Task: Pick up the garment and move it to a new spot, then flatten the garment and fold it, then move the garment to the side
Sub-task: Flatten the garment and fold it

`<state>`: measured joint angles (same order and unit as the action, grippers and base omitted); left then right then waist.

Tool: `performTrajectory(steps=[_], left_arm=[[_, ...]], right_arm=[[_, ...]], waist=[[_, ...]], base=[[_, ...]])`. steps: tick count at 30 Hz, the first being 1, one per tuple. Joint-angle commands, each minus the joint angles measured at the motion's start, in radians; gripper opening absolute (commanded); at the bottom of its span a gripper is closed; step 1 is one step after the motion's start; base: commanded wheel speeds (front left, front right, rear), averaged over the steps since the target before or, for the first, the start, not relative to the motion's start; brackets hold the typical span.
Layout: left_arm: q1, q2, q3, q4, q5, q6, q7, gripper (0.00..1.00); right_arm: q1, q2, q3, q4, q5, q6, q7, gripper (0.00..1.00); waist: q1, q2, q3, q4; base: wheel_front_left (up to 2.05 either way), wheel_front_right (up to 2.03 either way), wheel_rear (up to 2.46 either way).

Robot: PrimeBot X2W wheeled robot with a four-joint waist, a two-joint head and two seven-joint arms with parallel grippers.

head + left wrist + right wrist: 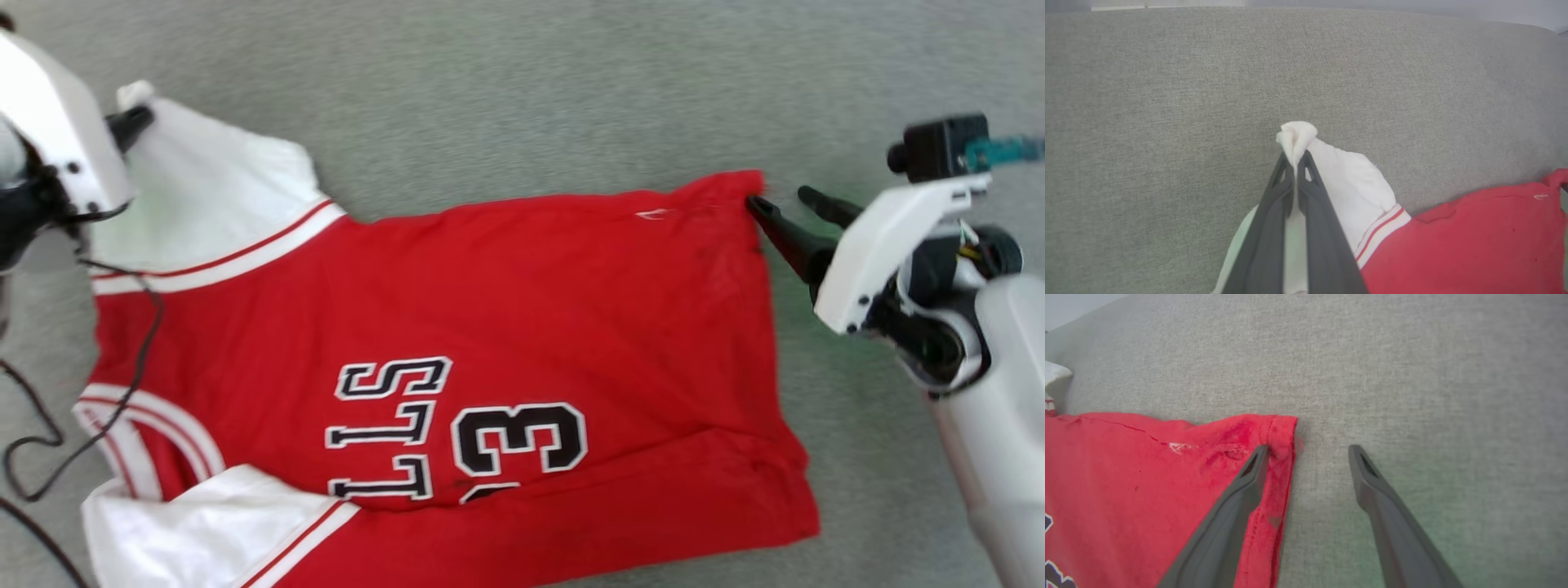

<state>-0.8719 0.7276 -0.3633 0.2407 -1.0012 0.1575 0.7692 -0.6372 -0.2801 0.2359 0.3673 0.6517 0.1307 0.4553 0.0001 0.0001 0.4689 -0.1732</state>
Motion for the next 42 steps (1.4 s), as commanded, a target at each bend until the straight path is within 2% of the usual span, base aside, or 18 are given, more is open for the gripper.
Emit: performTrajectory(steps=[1,8,9,10,11,15,22,28,36,42], left_arm=[[-0.018,-0.013,-0.008,-0.012,0.009,-0.008,-0.01,0.0],[-0.031,-0.046,-0.034,-0.038,0.022,-0.026,-0.036,0.0],[-0.028,-0.047,-0.034,-0.037,0.023,-0.03,-0.041,0.0],[-0.023,-0.05,-0.034,-0.036,0.023,-0.034,-0.045,0.0],[-0.017,-0.053,-0.035,-0.034,0.021,-0.036,-0.048,0.0],[0.007,-0.06,-0.03,-0.024,0.012,-0.049,-0.071,0.0],[0.099,-0.056,0.007,-0.03,-0.015,-0.067,-0.153,0.0],[0.302,-0.044,0.071,-0.085,-0.067,-0.051,-0.251,0.0],[0.67,-0.035,0.151,-0.221,-0.119,0.016,-0.371,0.0],[0.878,-0.068,0.171,-0.275,-0.16,0.06,-0.411,0.0]], right_arm=[[-0.034,-0.007,0.016,0.019,0.009,0.0,0.023,1.0],[-0.131,-0.016,0.108,0.159,0.027,0.0,0.167,1.0],[-0.135,-0.014,0.119,0.18,0.033,0.0,0.193,0.47],[-0.134,-0.011,0.13,0.202,0.038,0.0,0.222,0.13],[-0.134,-0.011,0.14,0.222,0.043,0.0,0.25,0.0],[-0.154,-0.026,0.144,0.233,0.049,0.0,0.264,0.0],[-0.159,-0.074,0.123,0.153,0.024,0.0,0.163,0.0],[-0.029,-0.092,0.099,0.056,0.017,0.0,0.124,0.0],[0.24,-0.082,0.038,-0.071,0.004,0.0,0.132,0.0],[0.407,-0.046,-0.018,-0.143,-0.017,0.0,0.156,0.0]], waist=[[-0.0001,-0.0001,0.009,0.037],[-0.0001,-0.0001,0.036,0.089],[-0.0001,-0.0001,0.037,0.094],[-0.0001,-0.0001,0.037,0.096],[-0.0001,-0.0001,0.036,0.099],[-0.0001,-0.0001,0.024,0.109],[-0.0001,-0.0001,-0.056,0.117],[-0.0001,-0.0001,-0.171,0.121],[-0.0001,-0.0001,-0.292,0.131],[-0.0001,-0.0001,-0.321,0.138]], base=[[0.0,0.0,0.0],[0.0,0.0,0.0],[0.0,0.0,0.0],[0.0,0.0,0.0],[0.0,0.0,0.0],[0.0,0.0,0.0],[0.0,0.0,0.0],[0.0,0.0,0.0],[0.0,0.0,0.0],[0.0,0.0,0.0]])
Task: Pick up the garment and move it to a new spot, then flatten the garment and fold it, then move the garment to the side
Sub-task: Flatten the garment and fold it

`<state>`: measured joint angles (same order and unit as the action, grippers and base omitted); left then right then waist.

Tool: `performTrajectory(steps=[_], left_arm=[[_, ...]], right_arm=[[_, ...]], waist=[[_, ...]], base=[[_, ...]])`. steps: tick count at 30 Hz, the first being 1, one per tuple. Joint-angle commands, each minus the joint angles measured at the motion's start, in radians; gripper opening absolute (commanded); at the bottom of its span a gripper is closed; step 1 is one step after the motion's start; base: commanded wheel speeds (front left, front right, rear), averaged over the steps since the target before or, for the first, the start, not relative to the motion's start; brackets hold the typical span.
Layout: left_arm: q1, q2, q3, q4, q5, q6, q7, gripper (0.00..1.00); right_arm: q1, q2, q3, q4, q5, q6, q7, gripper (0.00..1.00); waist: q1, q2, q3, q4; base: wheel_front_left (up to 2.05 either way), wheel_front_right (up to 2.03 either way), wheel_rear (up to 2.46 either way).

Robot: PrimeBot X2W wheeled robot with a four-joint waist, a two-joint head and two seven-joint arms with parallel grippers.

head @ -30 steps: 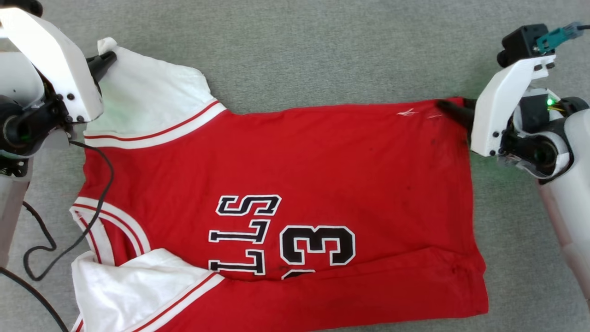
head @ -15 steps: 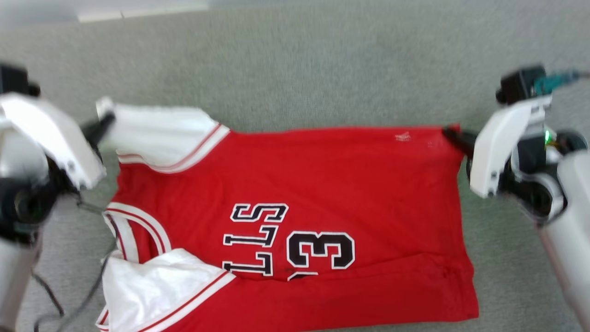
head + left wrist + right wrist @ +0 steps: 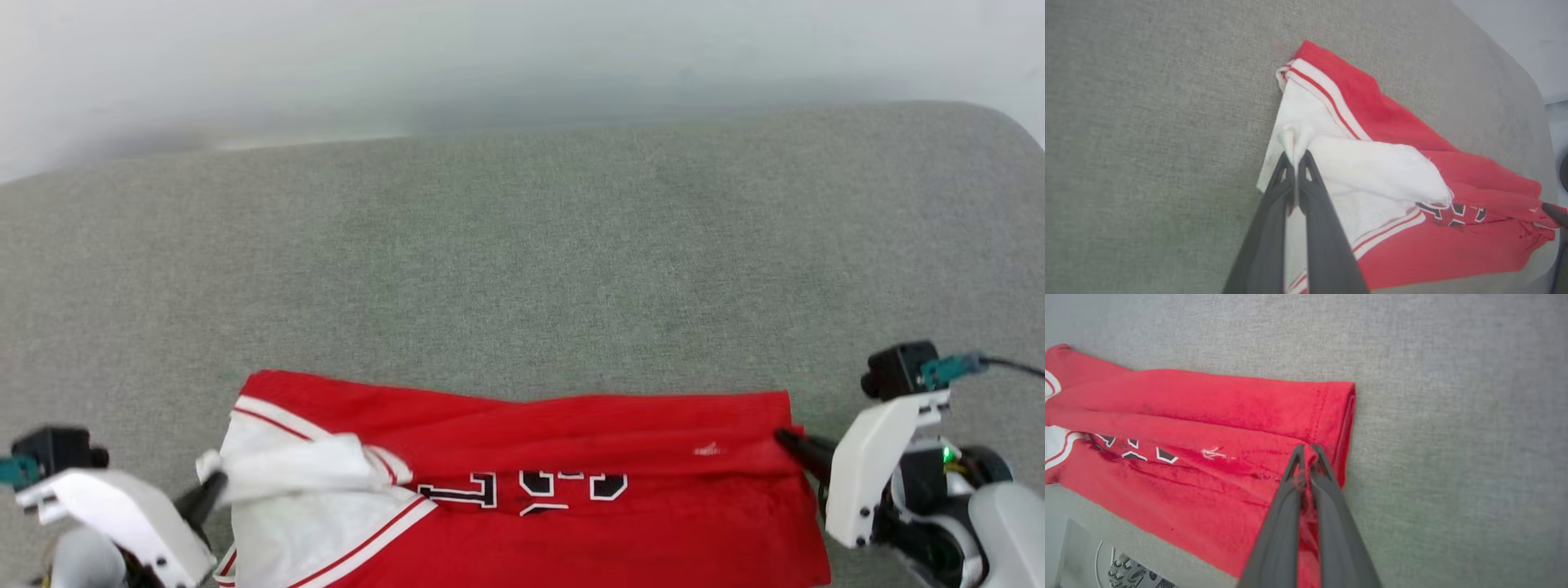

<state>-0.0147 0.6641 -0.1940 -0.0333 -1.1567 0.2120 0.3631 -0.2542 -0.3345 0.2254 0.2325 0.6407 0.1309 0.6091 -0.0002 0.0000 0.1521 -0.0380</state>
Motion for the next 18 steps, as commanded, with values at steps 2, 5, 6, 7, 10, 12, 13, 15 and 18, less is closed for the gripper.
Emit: performTrajectory(steps=[2,5,6,7,10,12,13,15,18], left_arm=[[0.063,-0.013,0.007,0.002,-0.01,0.01,-0.02,0.0],[0.109,-0.042,-0.004,0.014,-0.028,-0.008,-0.034,0.0],[0.118,-0.053,-0.007,0.022,-0.039,-0.015,-0.036,0.0],[0.125,-0.065,-0.012,0.029,-0.041,-0.021,-0.038,0.0],[0.122,-0.092,-0.027,0.057,-0.037,-0.044,-0.059,1.0],[0.109,-0.1,-0.039,0.07,-0.014,-0.057,-0.083,1.0],[0.102,-0.105,-0.042,0.073,0.004,-0.06,-0.106,1.0],[0.088,-0.112,-0.043,0.073,0.037,-0.068,-0.152,1.0],[0.071,-0.117,-0.047,0.056,0.094,-0.063,-0.215,1.0]], right_arm=[[0.065,0.023,-0.025,-0.025,-0.016,0.0,0.011,0.0],[0.117,0.048,-0.046,-0.038,-0.036,0.0,0.02,0.0],[0.133,0.059,-0.051,-0.04,-0.042,0.0,0.022,0.0],[0.146,0.067,-0.056,-0.04,-0.051,0.0,0.021,0.0],[0.174,0.091,-0.076,-0.048,-0.066,0.0,-0.007,1.0],[0.187,0.109,-0.085,-0.064,-0.077,0.0,-0.045,1.0],[0.198,0.118,-0.09,-0.073,-0.079,0.0,-0.063,1.0],[0.205,0.129,-0.102,-0.103,-0.084,0.0,-0.102,1.0],[0.223,0.145,-0.118,-0.158,-0.086,0.0,-0.153,1.0]], waist=[[0.0002,0.0,-0.006,0.0],[0.0002,0.0,-0.006,-0.004],[0.0002,0.0,-0.005,-0.005],[0.0002,0.0,-0.006,-0.006],[0.0002,0.0,-0.006,-0.009],[0.0002,0.0,-0.009,-0.01],[0.0002,0.0,-0.012,-0.011],[0.0002,0.0,-0.019,-0.011],[0.0002,0.0,-0.038,-0.012]], base=[[0.0,0.0,0.0],[0.0,0.0,0.0],[0.0,0.0,0.0],[0.0,0.0,0.0],[0.0,0.0,0.0],[0.0,0.0,0.0],[0.0,0.0,0.0],[0.0,0.0,0.0],[0.0,0.0,0.0]])
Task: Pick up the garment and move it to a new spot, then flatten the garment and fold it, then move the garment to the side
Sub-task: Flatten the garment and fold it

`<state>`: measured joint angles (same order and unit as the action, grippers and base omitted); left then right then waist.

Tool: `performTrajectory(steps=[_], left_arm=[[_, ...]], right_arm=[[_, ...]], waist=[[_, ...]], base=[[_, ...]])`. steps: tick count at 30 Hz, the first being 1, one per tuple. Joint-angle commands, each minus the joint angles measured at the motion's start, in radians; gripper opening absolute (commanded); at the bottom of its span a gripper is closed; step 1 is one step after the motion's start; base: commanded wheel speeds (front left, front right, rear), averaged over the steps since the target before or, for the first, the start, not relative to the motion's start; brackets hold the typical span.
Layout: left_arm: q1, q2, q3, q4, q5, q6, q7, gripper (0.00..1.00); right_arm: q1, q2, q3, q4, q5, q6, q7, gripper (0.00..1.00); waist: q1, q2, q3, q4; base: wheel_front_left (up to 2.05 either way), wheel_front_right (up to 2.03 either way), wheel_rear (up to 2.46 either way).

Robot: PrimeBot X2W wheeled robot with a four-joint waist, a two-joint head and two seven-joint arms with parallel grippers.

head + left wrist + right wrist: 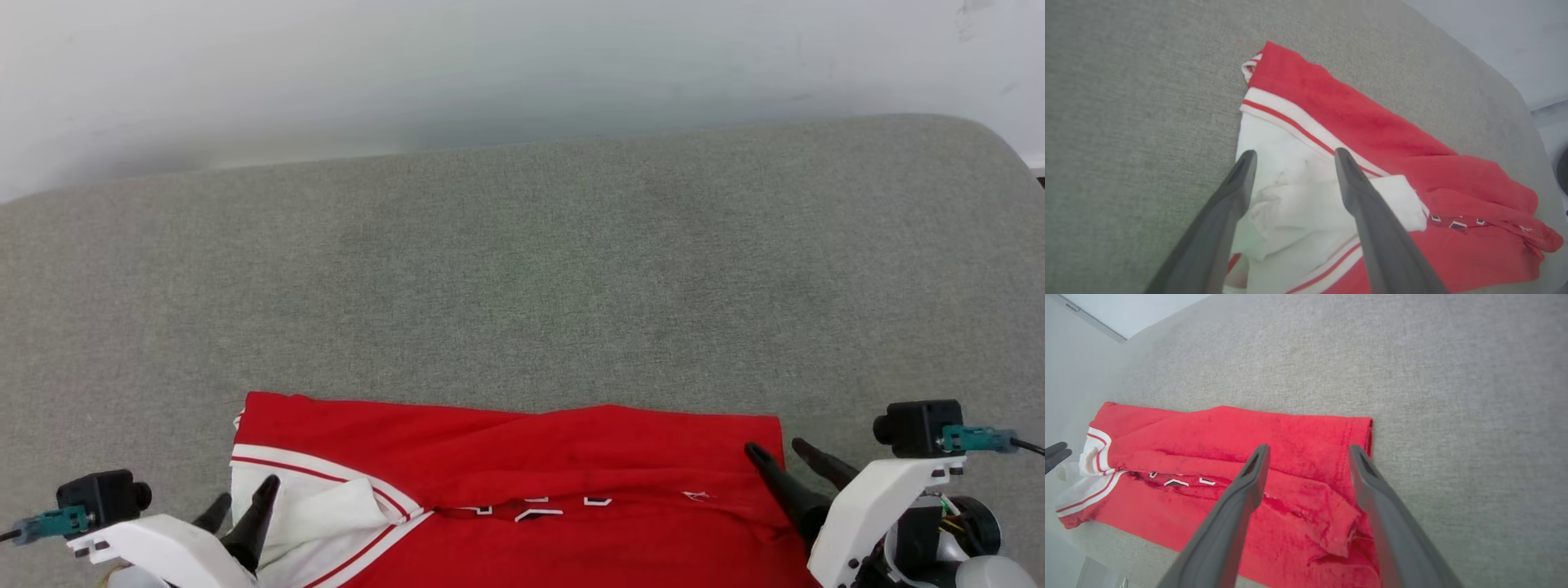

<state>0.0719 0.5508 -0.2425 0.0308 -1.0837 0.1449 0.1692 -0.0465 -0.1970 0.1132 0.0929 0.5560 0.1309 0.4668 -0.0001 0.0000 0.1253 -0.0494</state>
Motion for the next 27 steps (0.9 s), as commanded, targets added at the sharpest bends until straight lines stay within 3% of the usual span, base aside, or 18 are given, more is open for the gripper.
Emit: performTrajectory(steps=[1,7,14,20,27], left_arm=[[-0.022,0.0,0.001,-0.016,0.045,0.011,-0.042,1.0],[-0.045,-0.002,-0.003,-0.074,0.147,0.047,-0.143,1.0],[-0.066,-0.033,-0.018,-0.156,0.308,0.102,-0.328,1.0],[-0.084,-0.058,-0.055,-0.181,0.39,0.112,-0.389,1.0],[-0.092,-0.078,-0.086,-0.211,0.426,0.119,-0.401,1.0]], right_arm=[[0.02,0.013,-0.017,-0.035,-0.001,0.0,-0.025,1.0],[0.037,0.036,-0.111,-0.082,-0.01,0.0,-0.033,1.0],[0.049,0.02,-0.243,-0.109,-0.06,0.0,0.136,1.0],[0.055,0.016,-0.245,-0.097,-0.074,0.0,0.258,1.0],[0.039,0.043,-0.202,-0.026,-0.058,0.0,0.285,1.0]], waist=[[0.0001,0.0,-0.019,-0.001],[0.0001,0.0,-0.059,-0.002],[0.0001,0.0,-0.072,0.005],[0.0001,0.0,-0.054,0.043],[0.0001,0.0,-0.024,0.087]], base=[[0.0,0.0,0.0],[0.0,0.0,0.0],[0.0,0.0,0.0],[0.0,0.0,0.0],[0.0,0.0,0.0]])
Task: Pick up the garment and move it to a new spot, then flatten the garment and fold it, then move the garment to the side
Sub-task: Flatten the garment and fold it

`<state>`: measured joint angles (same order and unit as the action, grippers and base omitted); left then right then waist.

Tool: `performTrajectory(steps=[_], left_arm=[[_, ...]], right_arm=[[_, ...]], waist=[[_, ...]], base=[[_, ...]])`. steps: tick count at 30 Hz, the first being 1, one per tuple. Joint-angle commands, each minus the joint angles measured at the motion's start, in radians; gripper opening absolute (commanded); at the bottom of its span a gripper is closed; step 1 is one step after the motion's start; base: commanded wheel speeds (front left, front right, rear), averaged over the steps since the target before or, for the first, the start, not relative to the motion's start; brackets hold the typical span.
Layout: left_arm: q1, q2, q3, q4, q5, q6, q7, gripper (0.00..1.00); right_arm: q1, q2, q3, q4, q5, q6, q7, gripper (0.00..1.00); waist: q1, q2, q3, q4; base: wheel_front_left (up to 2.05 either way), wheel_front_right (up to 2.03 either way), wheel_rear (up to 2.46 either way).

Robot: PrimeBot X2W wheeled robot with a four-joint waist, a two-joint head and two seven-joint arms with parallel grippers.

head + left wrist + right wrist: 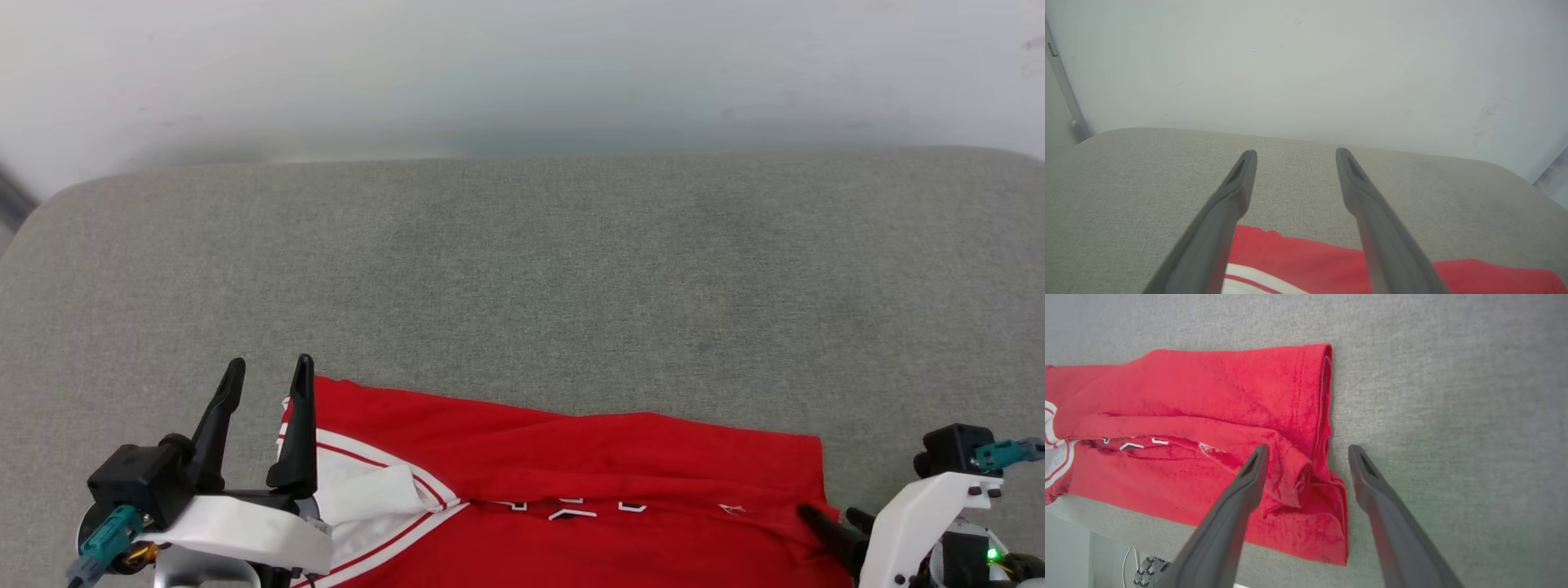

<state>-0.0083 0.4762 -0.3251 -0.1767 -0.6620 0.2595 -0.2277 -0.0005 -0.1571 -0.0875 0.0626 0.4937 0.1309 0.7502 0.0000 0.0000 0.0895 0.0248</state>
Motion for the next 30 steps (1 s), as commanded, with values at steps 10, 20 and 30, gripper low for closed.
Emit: performTrajectory(steps=[10,20,30], left_arm=[[-0.04,0.01,-0.033,-0.034,0.036,0.007,0.021,1.0],[-0.015,0.014,-0.033,-0.019,0.034,0.009,0.014,1.0],[0.02,0.035,-0.029,-0.032,0.044,0.027,0.018,1.0]], right_arm=[[-0.06,0.018,0.072,0.184,0.02,0.0,0.032,1.0],[-0.109,-0.018,0.108,0.143,0.041,0.0,-0.001,0.0],[-0.114,-0.073,0.004,0.123,0.023,-0.001,0.007,0.0]], waist=[[0.0,0.0,0.053,0.038],[0.0,0.0,0.007,0.005],[0.0,0.0,-0.038,-0.049]], base=[[0.0,0.0,0.0],[0.0,0.0,0.0],[0.0,0.0,0.0]])
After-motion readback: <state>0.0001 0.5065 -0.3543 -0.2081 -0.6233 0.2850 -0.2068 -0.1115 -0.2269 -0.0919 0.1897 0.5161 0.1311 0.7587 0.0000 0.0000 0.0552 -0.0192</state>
